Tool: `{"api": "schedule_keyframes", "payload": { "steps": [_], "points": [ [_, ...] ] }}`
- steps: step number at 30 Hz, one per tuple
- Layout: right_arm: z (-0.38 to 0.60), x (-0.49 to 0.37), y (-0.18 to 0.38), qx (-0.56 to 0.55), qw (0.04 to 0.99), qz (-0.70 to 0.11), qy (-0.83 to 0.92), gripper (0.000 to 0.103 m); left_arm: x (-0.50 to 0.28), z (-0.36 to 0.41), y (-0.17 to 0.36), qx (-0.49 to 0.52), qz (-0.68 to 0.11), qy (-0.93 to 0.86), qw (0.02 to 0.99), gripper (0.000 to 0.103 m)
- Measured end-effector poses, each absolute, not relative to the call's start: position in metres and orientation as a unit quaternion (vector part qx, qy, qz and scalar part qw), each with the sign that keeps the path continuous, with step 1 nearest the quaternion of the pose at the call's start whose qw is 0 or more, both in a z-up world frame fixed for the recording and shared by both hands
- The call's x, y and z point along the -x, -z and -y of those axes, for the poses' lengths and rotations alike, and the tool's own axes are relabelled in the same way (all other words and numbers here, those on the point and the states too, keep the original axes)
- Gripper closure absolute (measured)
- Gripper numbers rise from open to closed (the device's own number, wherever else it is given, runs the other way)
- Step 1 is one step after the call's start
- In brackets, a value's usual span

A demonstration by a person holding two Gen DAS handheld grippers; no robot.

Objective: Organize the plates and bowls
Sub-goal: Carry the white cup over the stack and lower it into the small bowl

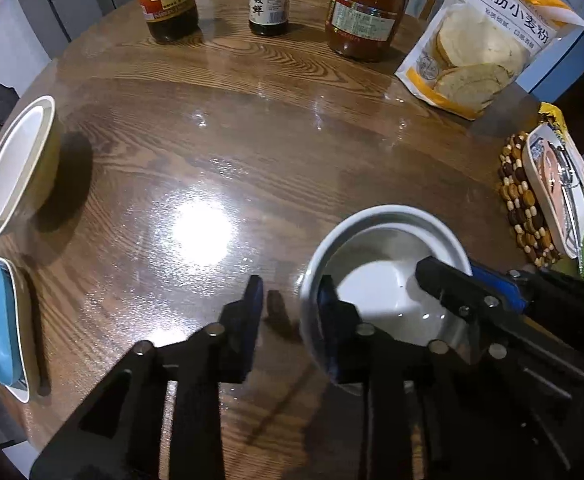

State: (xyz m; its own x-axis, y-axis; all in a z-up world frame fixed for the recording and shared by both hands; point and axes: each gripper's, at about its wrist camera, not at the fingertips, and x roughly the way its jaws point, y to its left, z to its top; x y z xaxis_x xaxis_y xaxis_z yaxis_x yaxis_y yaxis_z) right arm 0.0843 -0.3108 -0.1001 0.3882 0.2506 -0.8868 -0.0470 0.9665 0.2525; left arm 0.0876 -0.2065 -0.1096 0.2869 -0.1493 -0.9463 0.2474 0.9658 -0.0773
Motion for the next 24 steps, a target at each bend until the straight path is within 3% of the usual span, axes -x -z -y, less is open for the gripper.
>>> {"api": "schedule_keyframes", "payload": {
  "steps": [7, 24],
  "points": [
    [0.311, -0.082, 0.1, -0.11, 0.824, -0.546, -0.1, 0.092, -0.09, 0.204, 0.112, -0.024, -0.591, 0.139, 0.794, 0.093],
    [0.276, -0.082, 0.084, -0.108, 0.829, -0.536, -0.119, 0.092, -0.083, 0.164, 0.087, -0.017, -0.572, 0.118, 0.811, 0.093]
  ]
}}
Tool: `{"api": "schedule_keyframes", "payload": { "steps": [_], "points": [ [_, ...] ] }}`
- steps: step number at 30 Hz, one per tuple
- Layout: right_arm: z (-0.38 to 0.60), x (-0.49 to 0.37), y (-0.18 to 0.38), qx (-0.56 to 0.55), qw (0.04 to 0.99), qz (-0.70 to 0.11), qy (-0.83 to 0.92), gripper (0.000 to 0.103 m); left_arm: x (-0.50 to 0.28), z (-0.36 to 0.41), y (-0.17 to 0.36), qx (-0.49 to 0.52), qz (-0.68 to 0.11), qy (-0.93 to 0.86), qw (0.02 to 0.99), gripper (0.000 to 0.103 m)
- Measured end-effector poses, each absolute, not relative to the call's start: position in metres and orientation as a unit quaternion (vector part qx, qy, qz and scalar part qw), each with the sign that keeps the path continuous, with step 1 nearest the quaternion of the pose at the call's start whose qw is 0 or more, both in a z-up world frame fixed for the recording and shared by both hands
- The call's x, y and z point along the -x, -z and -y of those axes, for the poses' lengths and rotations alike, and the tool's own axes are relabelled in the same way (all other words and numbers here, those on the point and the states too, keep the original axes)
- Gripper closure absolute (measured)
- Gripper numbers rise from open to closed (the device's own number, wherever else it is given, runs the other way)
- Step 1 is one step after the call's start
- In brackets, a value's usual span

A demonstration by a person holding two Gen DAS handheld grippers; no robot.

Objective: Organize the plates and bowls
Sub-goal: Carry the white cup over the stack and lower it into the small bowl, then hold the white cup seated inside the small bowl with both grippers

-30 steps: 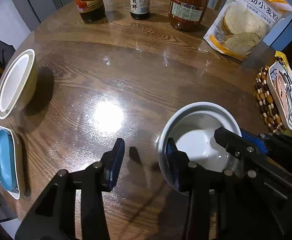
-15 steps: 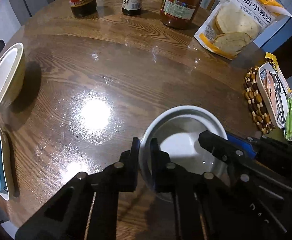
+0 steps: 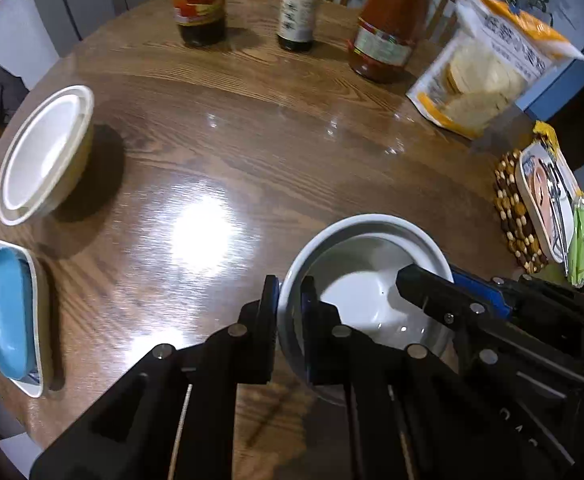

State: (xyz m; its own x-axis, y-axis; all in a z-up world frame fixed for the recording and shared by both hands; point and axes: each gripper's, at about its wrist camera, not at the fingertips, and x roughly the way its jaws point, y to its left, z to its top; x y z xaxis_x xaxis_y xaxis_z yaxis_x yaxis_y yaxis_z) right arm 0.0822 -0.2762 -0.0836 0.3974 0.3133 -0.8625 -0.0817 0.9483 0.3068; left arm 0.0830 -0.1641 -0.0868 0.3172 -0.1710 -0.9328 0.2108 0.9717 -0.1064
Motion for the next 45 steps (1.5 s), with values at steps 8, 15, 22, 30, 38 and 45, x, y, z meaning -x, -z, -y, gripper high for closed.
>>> {"api": "schedule_keyframes", "payload": {
  "steps": [8, 15, 22, 30, 38, 45],
  "points": [
    [0.21, -0.104, 0.059, -0.079, 0.835, -0.521, -0.159, 0.092, -0.1, 0.097, 0.058, 0.003, -0.551, 0.078, 0.831, 0.093],
    [0.146, -0.132, 0.036, -0.053, 0.838, -0.508, -0.192, 0.092, -0.119, 0.034, 0.033, 0.023, -0.535, 0.047, 0.843, 0.093],
    [0.099, -0.167, 0.022, -0.049, 0.841, -0.499, -0.206, 0.092, -0.152, -0.009, 0.015, 0.018, -0.523, 0.036, 0.851, 0.093],
    [0.069, -0.208, 0.028, -0.059, 0.837, -0.506, -0.202, 0.092, -0.195, -0.036, 0.024, 0.012, -0.533, 0.038, 0.845, 0.093],
    [0.061, -0.23, 0.052, -0.072, 0.827, -0.527, -0.186, 0.092, -0.22, -0.046, 0.048, 0.007, -0.555, 0.055, 0.83, 0.093],
    [0.056, -0.239, 0.067, -0.073, 0.819, -0.541, -0.177, 0.092, -0.229, -0.052, 0.064, 0.009, -0.568, 0.061, 0.821, 0.093]
  ]
}}
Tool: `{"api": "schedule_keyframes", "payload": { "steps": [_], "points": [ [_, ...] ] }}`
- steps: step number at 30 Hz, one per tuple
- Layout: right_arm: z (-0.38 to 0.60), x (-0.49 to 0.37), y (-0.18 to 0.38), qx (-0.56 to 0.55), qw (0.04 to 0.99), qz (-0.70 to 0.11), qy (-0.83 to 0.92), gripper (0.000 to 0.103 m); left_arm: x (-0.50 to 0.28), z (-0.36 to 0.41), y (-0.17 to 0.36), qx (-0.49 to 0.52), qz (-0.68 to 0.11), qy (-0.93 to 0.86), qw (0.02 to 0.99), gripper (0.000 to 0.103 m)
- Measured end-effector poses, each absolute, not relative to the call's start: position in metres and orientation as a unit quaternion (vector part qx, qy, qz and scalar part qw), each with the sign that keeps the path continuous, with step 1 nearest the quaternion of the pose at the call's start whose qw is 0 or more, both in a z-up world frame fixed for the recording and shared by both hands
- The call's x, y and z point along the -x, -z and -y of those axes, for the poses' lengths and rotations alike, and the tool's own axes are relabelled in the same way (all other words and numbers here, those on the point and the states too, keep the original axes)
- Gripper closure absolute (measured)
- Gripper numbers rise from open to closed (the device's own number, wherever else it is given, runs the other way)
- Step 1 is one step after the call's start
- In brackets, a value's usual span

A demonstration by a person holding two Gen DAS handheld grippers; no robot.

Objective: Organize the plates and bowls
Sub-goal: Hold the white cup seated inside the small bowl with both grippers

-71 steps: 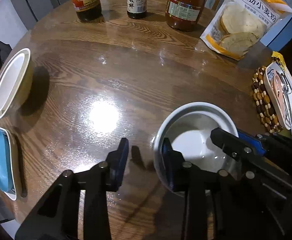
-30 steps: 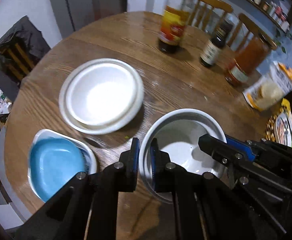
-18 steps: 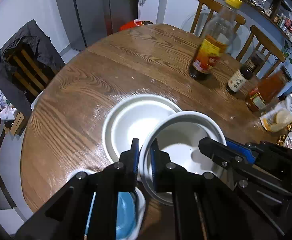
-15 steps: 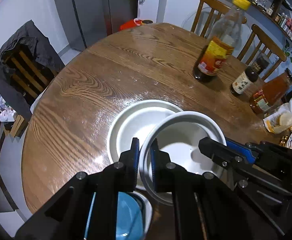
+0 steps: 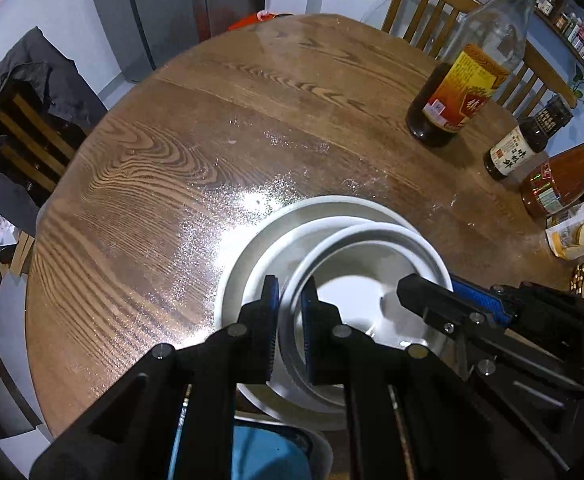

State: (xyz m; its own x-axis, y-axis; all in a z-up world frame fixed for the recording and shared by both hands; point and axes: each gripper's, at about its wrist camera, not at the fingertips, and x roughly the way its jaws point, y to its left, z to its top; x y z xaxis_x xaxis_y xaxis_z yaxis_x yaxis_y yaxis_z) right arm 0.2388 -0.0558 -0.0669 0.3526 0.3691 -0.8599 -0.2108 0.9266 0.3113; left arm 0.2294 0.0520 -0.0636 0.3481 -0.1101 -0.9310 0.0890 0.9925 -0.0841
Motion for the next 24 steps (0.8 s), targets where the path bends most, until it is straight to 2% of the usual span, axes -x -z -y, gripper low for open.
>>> {"api": "schedule_keyframes", "payload": {
  "steps": [24],
  "points": [
    [0.051, -0.245, 0.079, -0.073, 0.812, -0.555, -0.166, 0.092, -0.236, -0.053, 0.079, 0.012, -0.58, 0.07, 0.812, 0.092]
  ]
}}
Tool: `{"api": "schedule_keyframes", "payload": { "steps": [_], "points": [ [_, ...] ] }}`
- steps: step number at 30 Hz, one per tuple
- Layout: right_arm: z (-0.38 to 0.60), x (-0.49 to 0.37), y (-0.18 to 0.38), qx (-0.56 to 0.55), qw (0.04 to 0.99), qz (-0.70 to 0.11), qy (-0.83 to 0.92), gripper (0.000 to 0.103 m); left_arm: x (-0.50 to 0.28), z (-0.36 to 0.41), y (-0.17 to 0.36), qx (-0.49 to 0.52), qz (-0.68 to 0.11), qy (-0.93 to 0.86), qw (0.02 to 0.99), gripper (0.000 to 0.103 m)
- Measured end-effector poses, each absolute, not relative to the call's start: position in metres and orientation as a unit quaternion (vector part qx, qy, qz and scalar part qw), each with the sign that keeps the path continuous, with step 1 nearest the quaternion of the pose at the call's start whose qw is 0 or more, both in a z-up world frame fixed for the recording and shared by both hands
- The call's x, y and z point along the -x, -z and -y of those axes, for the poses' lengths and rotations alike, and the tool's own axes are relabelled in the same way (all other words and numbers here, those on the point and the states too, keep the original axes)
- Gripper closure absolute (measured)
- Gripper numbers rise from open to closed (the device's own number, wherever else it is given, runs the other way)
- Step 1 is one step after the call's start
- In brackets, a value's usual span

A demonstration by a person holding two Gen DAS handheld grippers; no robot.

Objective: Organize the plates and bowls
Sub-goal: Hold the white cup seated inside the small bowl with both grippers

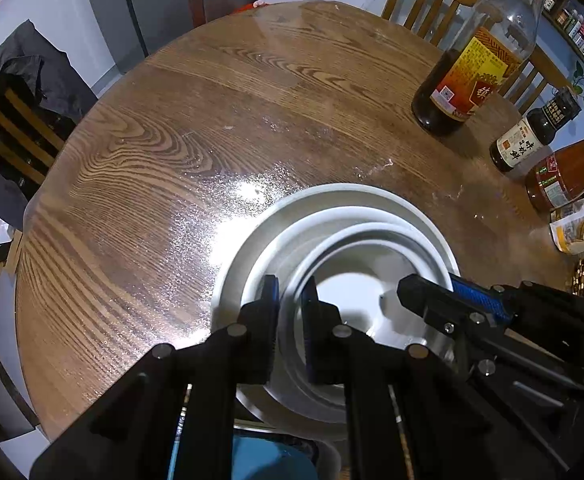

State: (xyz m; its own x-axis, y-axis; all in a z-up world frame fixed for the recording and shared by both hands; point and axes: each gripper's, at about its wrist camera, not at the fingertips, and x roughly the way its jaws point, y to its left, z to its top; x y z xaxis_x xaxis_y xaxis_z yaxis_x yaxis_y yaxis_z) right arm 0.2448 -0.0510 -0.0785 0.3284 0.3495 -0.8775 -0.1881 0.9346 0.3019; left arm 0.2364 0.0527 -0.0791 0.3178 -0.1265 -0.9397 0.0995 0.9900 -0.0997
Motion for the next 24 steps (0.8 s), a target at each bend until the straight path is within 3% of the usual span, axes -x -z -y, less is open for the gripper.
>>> {"api": "schedule_keyframes", "payload": {
  "steps": [24],
  "points": [
    [0.0527, -0.2441, 0.0787, -0.067, 0.813, -0.554, -0.164, 0.092, -0.2375, -0.0499, 0.0843, 0.018, -0.586, 0.076, 0.807, 0.089]
  ]
}}
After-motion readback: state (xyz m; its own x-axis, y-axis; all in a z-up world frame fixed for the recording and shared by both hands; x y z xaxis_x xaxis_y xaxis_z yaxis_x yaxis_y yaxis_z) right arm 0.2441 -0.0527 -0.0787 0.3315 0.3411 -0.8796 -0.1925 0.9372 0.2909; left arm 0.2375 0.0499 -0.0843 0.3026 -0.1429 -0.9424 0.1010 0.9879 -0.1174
